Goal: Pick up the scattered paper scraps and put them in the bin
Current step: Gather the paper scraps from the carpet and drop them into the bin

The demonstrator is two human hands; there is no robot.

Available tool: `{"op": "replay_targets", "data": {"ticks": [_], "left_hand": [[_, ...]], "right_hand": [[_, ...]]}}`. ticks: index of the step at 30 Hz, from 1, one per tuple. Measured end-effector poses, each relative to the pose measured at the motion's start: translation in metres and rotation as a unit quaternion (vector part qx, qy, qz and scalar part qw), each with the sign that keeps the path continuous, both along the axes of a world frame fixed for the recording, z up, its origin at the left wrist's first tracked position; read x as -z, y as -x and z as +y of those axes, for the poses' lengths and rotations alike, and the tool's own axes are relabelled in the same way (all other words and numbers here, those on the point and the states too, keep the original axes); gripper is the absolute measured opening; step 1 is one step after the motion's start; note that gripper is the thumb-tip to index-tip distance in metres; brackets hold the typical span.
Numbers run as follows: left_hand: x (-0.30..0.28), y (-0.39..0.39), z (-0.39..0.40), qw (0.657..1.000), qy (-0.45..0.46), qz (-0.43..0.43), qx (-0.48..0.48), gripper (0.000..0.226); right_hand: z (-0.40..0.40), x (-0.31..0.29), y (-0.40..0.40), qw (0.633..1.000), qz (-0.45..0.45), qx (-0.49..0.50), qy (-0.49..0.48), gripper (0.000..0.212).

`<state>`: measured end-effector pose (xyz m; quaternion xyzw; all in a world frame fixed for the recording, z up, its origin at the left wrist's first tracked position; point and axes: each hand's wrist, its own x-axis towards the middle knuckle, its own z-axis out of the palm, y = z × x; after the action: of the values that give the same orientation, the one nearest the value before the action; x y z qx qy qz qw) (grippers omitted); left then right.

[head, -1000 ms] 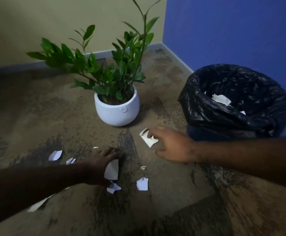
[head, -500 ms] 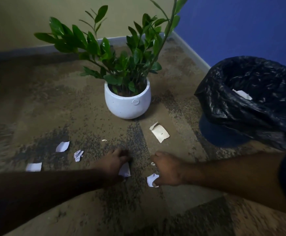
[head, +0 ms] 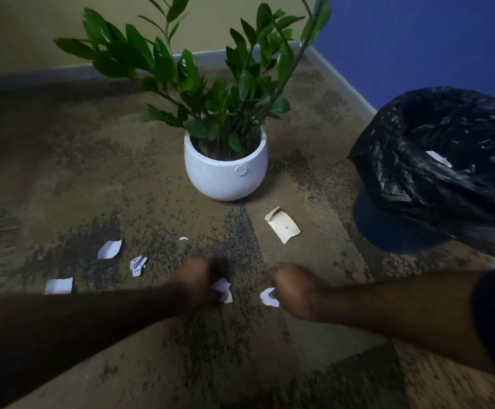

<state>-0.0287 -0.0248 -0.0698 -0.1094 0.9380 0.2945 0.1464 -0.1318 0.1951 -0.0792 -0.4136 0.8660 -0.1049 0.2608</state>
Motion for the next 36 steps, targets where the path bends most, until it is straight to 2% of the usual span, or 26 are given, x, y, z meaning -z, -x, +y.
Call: {"op": "replay_targets", "data": {"ticks": [4, 7, 9, 11, 13, 15, 21, 27, 32, 36], "left_hand": [[-0.001, 0.003, -0.001, 0.999, 0.010, -0.018, 0.024, 0.013], [-0.002, 0.006, -0.004, 0.999, 0.025, -0.028, 0.035, 0.005], [0.000, 0.007, -0.006, 0.997, 0.053, -0.024, 0.040, 0.018], [0.002, 0.008, -0.008, 0.997, 0.060, -0.013, 0.044, 0.015], [0.004, 0.008, -0.009, 0.997, 0.064, -0.011, 0.042, 0.012], [0.006, 0.008, -0.010, 0.998, 0.058, -0.005, 0.037, 0.014], [0.003, 0.005, -0.011, 0.998, 0.045, 0.013, 0.040, 0.014], [-0.005, 0.000, -0.016, 1.000, 0.018, 0.002, 0.021, 0.011], [-0.020, 0.003, -0.018, 1.000, 0.018, 0.007, 0.003, 0.011], [-0.035, 0.015, -0.017, 0.999, 0.031, 0.029, 0.023, 0.010]], "right_hand": [[0.002, 0.001, 0.001, 1.000, -0.007, 0.022, -0.013, 0.039], [0.001, -0.007, 0.014, 0.997, -0.037, 0.065, 0.018, 0.036], [-0.004, -0.017, 0.032, 0.991, -0.040, 0.120, 0.051, 0.030], [-0.010, -0.027, 0.050, 0.985, 0.005, 0.160, 0.068, 0.025], [-0.017, -0.035, 0.066, 0.983, 0.075, 0.168, 0.028, 0.026], [-0.024, -0.039, 0.075, 0.979, 0.106, 0.176, -0.011, 0.032], [-0.032, -0.042, 0.075, 0.981, 0.066, 0.181, -0.003, 0.034], [-0.032, -0.040, 0.073, 0.972, 0.011, 0.231, 0.046, 0.014], [-0.025, -0.053, 0.066, 0.966, -0.006, 0.213, 0.147, 0.015], [-0.018, -0.086, 0.061, 0.973, 0.000, 0.144, 0.182, 0.016]]}}
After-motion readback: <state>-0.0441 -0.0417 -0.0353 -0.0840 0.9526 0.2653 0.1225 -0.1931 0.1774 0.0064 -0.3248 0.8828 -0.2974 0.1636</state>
